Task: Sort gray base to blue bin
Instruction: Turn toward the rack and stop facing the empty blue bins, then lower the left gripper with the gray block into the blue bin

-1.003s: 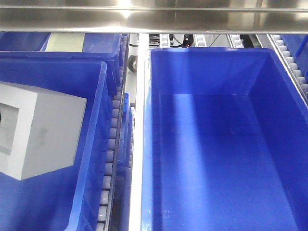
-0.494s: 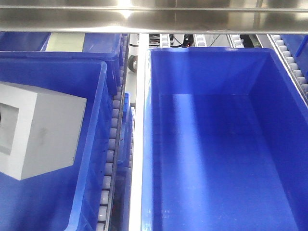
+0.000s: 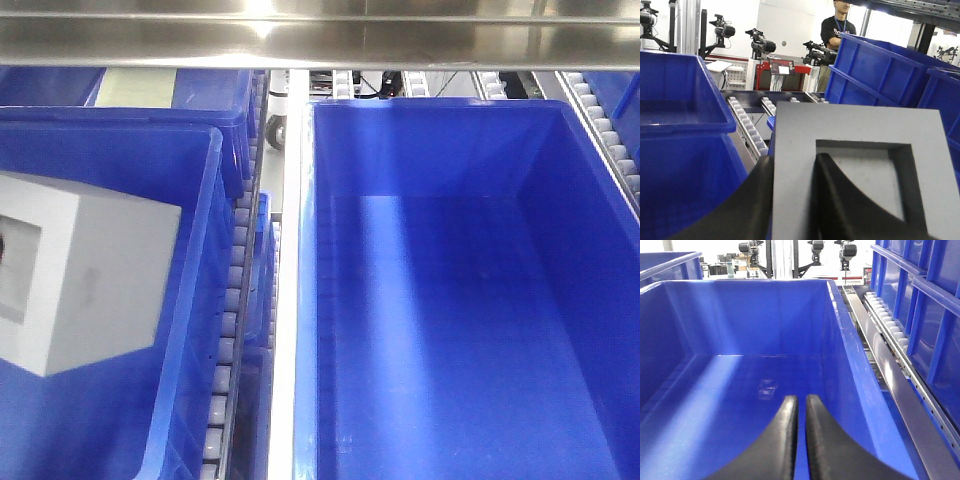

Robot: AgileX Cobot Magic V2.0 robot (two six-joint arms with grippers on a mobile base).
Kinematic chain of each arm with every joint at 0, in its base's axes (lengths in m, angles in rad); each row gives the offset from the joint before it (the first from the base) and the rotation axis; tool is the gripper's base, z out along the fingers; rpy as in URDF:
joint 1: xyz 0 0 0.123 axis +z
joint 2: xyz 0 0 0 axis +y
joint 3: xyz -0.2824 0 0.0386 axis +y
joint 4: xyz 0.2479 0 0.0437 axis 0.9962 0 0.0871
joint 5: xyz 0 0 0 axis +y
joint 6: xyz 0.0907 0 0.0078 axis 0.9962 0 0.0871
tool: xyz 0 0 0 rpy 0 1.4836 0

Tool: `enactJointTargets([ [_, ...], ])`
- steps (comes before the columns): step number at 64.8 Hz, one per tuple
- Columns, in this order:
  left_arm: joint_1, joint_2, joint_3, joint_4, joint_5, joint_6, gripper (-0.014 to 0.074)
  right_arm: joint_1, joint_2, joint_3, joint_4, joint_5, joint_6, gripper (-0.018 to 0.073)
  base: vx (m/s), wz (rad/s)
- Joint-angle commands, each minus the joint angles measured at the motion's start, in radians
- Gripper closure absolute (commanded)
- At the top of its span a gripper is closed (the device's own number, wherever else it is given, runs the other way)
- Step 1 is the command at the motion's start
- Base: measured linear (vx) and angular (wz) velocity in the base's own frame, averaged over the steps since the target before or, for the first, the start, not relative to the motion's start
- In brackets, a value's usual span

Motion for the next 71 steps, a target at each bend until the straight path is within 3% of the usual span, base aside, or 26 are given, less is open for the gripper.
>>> enactJointTargets([
  [1, -0.039, 0.031, -0.039, -0.014, -0.091, -0.007, 0.0602, -0.004, -0.009, -0.004, -0.006, -0.079, -0.007, 0.0564, 0.00, 0.00],
  [18, -0.259, 0.224, -0.112, -0.013, -0.174, 0.050, 0.0602, -0.004, -0.009, -0.004, -0.006, -0.079, -0.007, 0.0564, 0.00, 0.00],
  [25, -0.356, 0.369, -0.170, -0.013, -0.215, 0.050, 0.0602, -0.004, -0.009, -0.004, -0.006, -0.079, -0.007, 0.0564, 0.00, 0.00],
  [35, -0.449, 0.592, -0.305, -0.013, -0.227, 0.047, 0.0602, -0.004, -0.009, -0.004, -0.006, -0.079, -0.007, 0.0564, 0.00, 0.00],
  [52, -0.532, 0.935, -0.567, -0.014, -0.234, 0.038, 0.0602, -0.004, -0.009, -0.004, -0.006, -0.079, -0.007, 0.0564, 0.00, 0.00],
  [71, -0.541, 1.236, -0.698, -0.023, -0.338, 0.024, 0.0598, -0.004, -0.009, -0.004, -0.006, -0.079, -0.007, 0.0564, 0.00, 0.00],
])
